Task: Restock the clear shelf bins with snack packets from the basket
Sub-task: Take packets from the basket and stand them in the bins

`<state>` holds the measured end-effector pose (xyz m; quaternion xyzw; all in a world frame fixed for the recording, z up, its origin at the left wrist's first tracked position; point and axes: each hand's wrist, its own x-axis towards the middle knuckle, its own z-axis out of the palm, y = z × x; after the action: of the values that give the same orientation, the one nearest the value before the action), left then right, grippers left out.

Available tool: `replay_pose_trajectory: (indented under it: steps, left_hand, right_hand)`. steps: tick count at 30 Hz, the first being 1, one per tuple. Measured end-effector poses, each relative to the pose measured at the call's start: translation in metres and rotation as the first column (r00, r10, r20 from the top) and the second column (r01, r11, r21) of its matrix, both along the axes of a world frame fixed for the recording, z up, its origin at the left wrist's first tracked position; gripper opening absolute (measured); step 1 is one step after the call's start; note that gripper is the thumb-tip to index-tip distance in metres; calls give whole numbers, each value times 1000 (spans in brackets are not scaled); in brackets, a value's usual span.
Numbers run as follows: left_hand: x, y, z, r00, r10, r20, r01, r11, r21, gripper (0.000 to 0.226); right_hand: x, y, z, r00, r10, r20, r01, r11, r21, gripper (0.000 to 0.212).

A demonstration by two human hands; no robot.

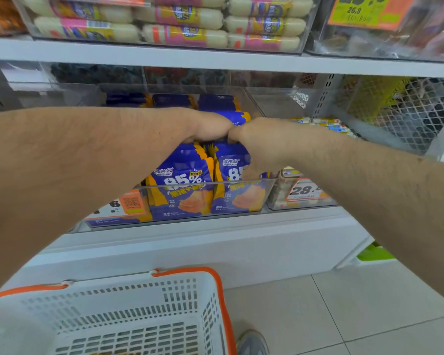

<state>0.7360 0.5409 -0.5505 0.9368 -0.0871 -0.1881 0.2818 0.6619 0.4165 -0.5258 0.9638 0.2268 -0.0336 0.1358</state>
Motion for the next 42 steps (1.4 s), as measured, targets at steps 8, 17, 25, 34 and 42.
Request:
replay_pose_trajectory:
  steps: [8,17,25,34,42]
  left_hand:
    - [5,11,-2,999,-20,29,22,995,-94,17]
    - [9,12,14,941,-186,283,190,982,14,23]
    - [23,9,5,870,-179,460,181,983,41,29]
    - [26,9,-1,841,-252,479,203,967,151,36]
    - [25,7,-1,870,-417,263,268,847,460,50]
  right_hand:
    - [4,1,0,1000,11,21,-11,1000,-2,37]
    - [4,-3,-29,941,127,314,-91,988,-124,40]
    - [4,-13,-41,889,219,402,-182,975,-129,47]
    - [12,-17,-35,970,94,226,-94,996,-12,95]
    - [18,-12,-30,994,-63,94,77,984,-159,95]
